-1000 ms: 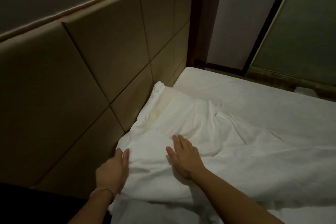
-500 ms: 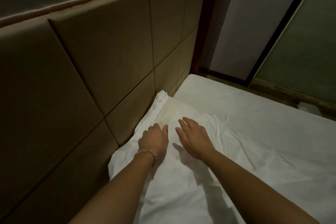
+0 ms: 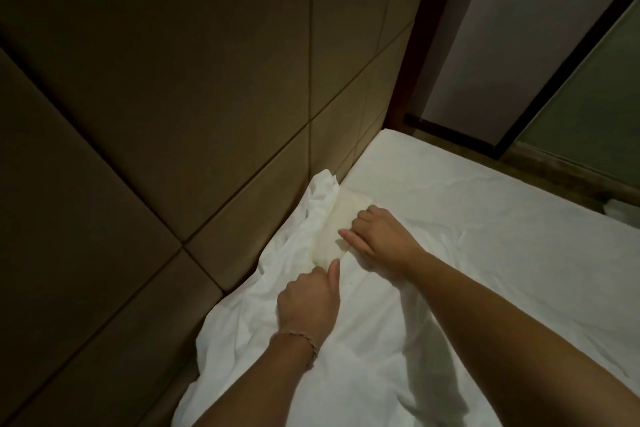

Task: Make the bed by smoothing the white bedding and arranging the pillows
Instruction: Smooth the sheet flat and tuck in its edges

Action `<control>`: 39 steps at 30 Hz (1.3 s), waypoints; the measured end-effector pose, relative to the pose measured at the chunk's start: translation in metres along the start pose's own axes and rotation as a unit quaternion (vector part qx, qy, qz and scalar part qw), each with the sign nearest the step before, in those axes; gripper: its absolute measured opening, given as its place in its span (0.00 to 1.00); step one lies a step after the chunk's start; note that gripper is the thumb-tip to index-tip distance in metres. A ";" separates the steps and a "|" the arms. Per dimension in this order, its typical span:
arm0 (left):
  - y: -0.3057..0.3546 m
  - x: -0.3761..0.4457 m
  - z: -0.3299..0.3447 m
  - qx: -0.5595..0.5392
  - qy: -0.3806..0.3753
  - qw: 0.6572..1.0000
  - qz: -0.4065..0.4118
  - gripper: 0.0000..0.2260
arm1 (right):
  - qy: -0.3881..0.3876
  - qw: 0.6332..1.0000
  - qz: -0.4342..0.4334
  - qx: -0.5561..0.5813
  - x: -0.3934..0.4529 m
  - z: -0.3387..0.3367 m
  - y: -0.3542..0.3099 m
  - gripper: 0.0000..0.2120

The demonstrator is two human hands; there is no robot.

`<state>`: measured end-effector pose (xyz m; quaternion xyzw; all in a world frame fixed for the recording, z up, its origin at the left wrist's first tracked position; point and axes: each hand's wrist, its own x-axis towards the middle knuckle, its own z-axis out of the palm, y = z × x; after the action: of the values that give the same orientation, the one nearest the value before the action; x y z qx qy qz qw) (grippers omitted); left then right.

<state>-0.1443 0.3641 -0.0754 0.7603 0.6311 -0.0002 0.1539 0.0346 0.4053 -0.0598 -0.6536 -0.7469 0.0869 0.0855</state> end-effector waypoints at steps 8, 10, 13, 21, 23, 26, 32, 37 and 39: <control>-0.012 0.022 -0.030 -0.042 0.088 0.995 0.024 0.45 | -0.017 1.000 0.000 -0.014 0.048 -0.024 -0.004 0.33; -0.027 0.034 -0.050 -0.028 0.118 0.992 0.033 0.42 | -0.009 1.000 -0.020 -0.017 0.069 -0.041 -0.021 0.33; -0.050 0.046 -0.076 -0.076 0.163 0.983 -0.030 0.40 | 0.027 0.998 -0.052 -0.008 0.099 -0.061 -0.054 0.32; -0.101 0.015 -0.051 -0.042 0.034 0.995 -0.086 0.34 | -0.017 0.989 -0.131 0.060 0.094 0.014 -0.089 0.28; -0.102 0.008 -0.038 -0.012 0.007 0.995 -0.096 0.35 | -0.051 0.987 -0.147 0.031 0.086 0.032 -0.088 0.26; -0.094 0.009 -0.030 -0.006 0.011 0.997 -0.078 0.40 | -0.039 0.988 -0.150 0.017 0.085 0.024 -0.073 0.20; -0.056 0.044 -0.042 -0.107 0.090 0.990 -0.026 0.26 | 0.019 0.998 0.024 0.050 0.090 -0.007 -0.001 0.24; -0.012 0.073 -0.045 -0.154 0.053 0.986 0.017 0.23 | -0.036 0.980 0.106 0.162 0.081 -0.010 0.019 0.23; -0.003 0.078 -0.037 -0.105 0.065 0.992 0.030 0.24 | -0.076 0.964 0.154 0.205 0.085 -0.014 0.026 0.24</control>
<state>-0.1382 0.4482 -0.0556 0.7570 0.6133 0.1199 0.1910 0.0522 0.4930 -0.0509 -0.7209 -0.6078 0.2995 0.1460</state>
